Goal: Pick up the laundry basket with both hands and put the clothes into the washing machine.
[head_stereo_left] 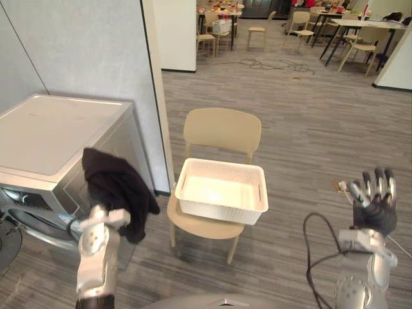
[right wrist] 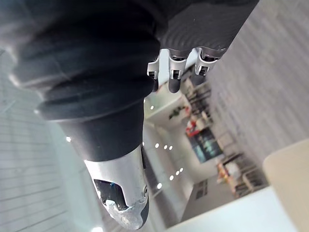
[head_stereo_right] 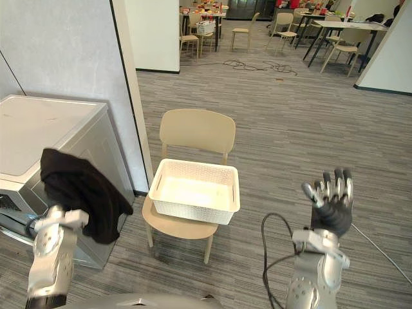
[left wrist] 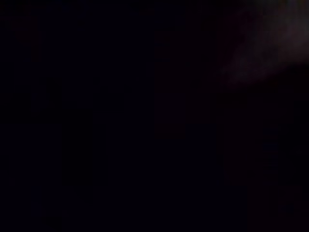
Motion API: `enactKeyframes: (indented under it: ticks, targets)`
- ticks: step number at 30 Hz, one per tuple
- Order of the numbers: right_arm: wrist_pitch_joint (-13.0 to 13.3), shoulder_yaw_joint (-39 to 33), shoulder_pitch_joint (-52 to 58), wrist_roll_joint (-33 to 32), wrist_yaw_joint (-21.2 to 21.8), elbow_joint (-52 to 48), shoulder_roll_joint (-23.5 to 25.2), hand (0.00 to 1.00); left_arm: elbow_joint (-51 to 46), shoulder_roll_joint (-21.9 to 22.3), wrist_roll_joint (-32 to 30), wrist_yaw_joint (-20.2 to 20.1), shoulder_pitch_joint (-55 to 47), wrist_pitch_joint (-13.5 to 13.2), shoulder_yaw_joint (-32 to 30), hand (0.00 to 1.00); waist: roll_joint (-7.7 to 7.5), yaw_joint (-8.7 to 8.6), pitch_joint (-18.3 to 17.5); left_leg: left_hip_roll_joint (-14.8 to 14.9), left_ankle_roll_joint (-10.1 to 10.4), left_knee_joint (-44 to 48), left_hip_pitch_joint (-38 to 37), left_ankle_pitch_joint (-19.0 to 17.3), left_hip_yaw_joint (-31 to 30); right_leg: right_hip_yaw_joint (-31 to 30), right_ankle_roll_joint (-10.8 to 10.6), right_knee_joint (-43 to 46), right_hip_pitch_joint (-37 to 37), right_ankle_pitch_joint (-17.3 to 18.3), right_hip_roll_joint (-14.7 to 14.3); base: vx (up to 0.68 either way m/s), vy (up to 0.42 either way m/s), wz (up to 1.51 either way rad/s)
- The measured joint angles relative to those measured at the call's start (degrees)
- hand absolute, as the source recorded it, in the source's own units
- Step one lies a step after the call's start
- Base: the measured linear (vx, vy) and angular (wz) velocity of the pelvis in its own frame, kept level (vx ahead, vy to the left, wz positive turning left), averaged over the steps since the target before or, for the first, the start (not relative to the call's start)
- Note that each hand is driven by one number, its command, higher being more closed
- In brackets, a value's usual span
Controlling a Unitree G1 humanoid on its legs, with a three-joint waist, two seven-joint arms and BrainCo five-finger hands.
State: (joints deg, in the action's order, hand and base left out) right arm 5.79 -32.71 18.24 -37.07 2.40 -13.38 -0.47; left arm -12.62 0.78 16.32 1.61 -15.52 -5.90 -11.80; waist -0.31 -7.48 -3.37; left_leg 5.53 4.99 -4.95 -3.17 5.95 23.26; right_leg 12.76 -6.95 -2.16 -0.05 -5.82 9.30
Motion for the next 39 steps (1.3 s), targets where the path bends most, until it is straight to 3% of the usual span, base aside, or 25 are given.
enactKeyframes:
  ticks: [4, 8, 10, 13, 17, 19, 21, 23, 27, 28, 29, 30, 31, 32, 33, 36, 39]
  targets:
    - [-1.1, -1.7, 6.7, 2.9, -0.1, 6.9, 5.9, 0.0, 0.3, 4.8, 4.0, -2.1, -8.9, 0.0, -3.5, 1.0, 0.18, 1.16, 0.2, 0.0, -0.2, 0.0, -0.2, -0.3, 0.0, 0.3, -0.1, 0.6, 0.1, 0.4, 0.3, 0.0, 0.0, 0.01]
    - [-1.2, 1.6, 10.5, 3.4, -0.1, 8.2, 6.4, 0.0, 0.4, 7.1, 7.7, -1.9, -14.7, 0.0, -6.3, 1.0, 0.65, 1.62, 0.9, 0.1, -0.5, 0.0, -1.8, -0.9, 0.7, 0.7, -0.4, 2.8, 1.2, 2.0, 0.6, -0.01, 0.004, 0.03]
    - [-1.3, 5.0, 12.0, 3.0, 0.2, 10.7, 6.4, 0.0, 0.3, 7.2, 8.8, -1.7, -15.1, 0.0, -7.3, 1.0, 0.24, 3.34, 1.2, 0.7, -0.5, 0.0, -2.5, -0.9, 1.4, 1.6, -0.4, 3.8, 1.7, 2.8, 0.6, -0.01, -0.012, 0.09]
    - [-2.3, 8.5, 11.9, 2.5, 1.2, 16.4, 6.5, 0.0, 0.3, 7.3, 9.5, -0.8, -15.1, 0.0, -8.7, 1.0, -0.41, 4.54, 1.6, 1.4, -0.5, 0.0, -1.9, -0.9, 2.2, 3.6, -0.7, 4.4, 1.7, 3.3, 0.7, -0.01, -0.022, 0.23]
    - [-2.3, 12.3, 9.1, 2.0, 2.5, 31.1, 6.5, 0.0, 1.2, 7.4, 10.0, -0.6, -15.0, -0.3, -9.5, 1.0, -1.05, 6.68, 4.1, 2.1, -0.4, 0.0, -0.8, -1.0, 2.1, 6.8, -0.8, 7.4, 1.0, 5.1, 1.5, -0.03, -0.031, 0.39]
    - [-2.3, 14.3, 4.2, 1.4, 2.3, 43.4, 4.8, 0.0, 3.7, 7.4, 11.5, -0.4, -14.8, -1.0, -9.3, 1.0, -0.53, 8.37, 5.7, 2.7, -0.1, 0.2, 0.9, -0.8, 2.0, 7.7, -0.6, 9.1, -0.2, 5.9, 1.6, -0.01, -0.059, 0.43]
    - [-2.4, 15.8, -2.1, 1.7, 2.1, 53.0, 3.7, 0.0, 5.1, 7.2, 12.6, 0.0, -13.9, -1.1, -8.0, 1.0, -0.36, 9.2, 9.5, 4.1, 0.1, 4.1, 3.7, -0.6, 0.8, 9.9, -0.2, 11.0, -0.4, 6.6, 1.8, -0.08, -0.063, 0.63]
    - [-2.3, 15.1, -7.5, 5.9, -0.3, 62.1, 0.9, 0.0, 7.1, 6.8, 13.5, 0.1, -13.4, -1.0, -4.9, 1.0, 0.26, 10.4, 11.5, 4.7, 0.1, 7.7, 10.1, -0.6, -4.5, 15.4, 0.3, 14.5, -2.5, 8.3, 2.5, -0.11, -0.056, 1.13]
    - [-2.2, 12.8, -8.3, 9.7, -2.6, 63.7, 0.2, 0.0, 10.0, 6.2, 14.2, 0.1, -12.5, -1.0, -1.3, 1.0, 1.29, 10.74, 12.4, 2.4, 0.2, 5.6, 13.4, -0.5, -10.7, 23.6, 0.6, 18.0, -2.6, 10.9, 5.6, -0.01, -0.013, 1.29]
    - [-1.9, 11.6, -8.1, 9.9, -3.1, 64.1, 0.0, 0.0, 10.6, 6.0, 14.6, 0.1, -12.1, -1.0, -0.5, 1.0, 0.5, 10.56, 13.2, 2.0, -1.2, 6.1, 14.2, -1.2, -9.6, 26.6, 0.9, 18.6, -1.7, 11.1, 7.8, 0.03, 0.05, 1.13]
    - [-1.8, 11.5, -8.1, 10.1, -3.4, 64.4, -0.2, 0.0, 11.2, 5.6, 14.9, 0.1, -11.9, -1.0, -0.1, 1.0, 0.42, 10.73, 13.3, 2.2, -4.8, 11.6, 15.7, -2.2, -7.8, 28.4, 1.2, 19.8, -1.2, 11.0, 10.2, 0.04, 0.07, 1.02]
    - [-1.8, 11.1, -7.9, 10.3, -3.8, 64.3, -0.2, 0.0, 11.2, 5.5, 14.9, 0.1, -11.9, -0.9, 0.1, 1.0, 0.55, 10.58, 13.3, 2.9, -5.5, 14.8, 16.1, -2.9, -7.0, 29.3, 1.1, 20.2, -0.6, 11.0, 11.1, 0.05, 0.129, 0.79]
    - [-1.7, 10.3, -7.4, 10.5, -4.4, 64.2, -0.5, 0.0, 11.2, 5.5, 14.9, 0.0, -11.7, -0.9, 1.0, 1.0, 1.28, 10.46, 13.3, 5.2, -5.7, 19.6, 15.8, -3.7, -5.8, 30.9, 0.0, 21.0, 1.1, 10.5, 12.4, 0.07, 0.127, 0.73]
    - [-1.8, 9.7, -6.9, 10.4, -4.8, 64.1, -0.9, 0.0, 11.2, 5.5, 14.9, 0.0, -11.4, -0.9, 1.7, 1.0, 1.99, 10.14, 13.1, 7.6, -4.3, 21.8, 14.3, -6.1, -5.3, 32.2, -0.6, 21.6, 2.8, 10.3, 13.2, 0.09, 0.195, 0.7]
    - [-1.9, 9.3, -6.8, 10.4, -5.1, 64.2, -0.9, 0.0, 11.2, 5.3, 14.9, 0.0, -10.8, -0.9, 2.1, 1.0, 2.06, 9.99, 13.1, 8.3, -2.7, 22.2, 14.0, -7.4, -3.7, 33.0, -1.1, 21.8, 3.6, 10.1, 13.9, 0.07, 0.17, 0.63]
    - [-2.0, 7.5, -7.0, 10.1, -6.6, 63.8, 0.4, 0.0, 11.2, 4.4, 14.9, 0.3, -6.5, -0.9, 2.6, 1.0, 0.77, 10.61, 13.5, 7.8, -2.5, 29.7, 16.7, -13.3, 0.5, 35.4, -3.2, 19.5, 6.4, 7.2, 16.4, 0.07, 0.292, 0.41]
    - [-2.1, 6.4, -7.7, 8.0, -7.2, 63.6, 1.4, 0.0, 11.1, 3.7, 14.9, 0.7, -4.7, -0.9, 3.2, 1.0, 0.24, 11.16, 13.5, 8.8, -4.3, 39.6, 19.2, -21.1, 4.6, 36.4, -1.5, 16.3, 8.3, 4.1, 18.5, 0.07, 0.417, 0.23]
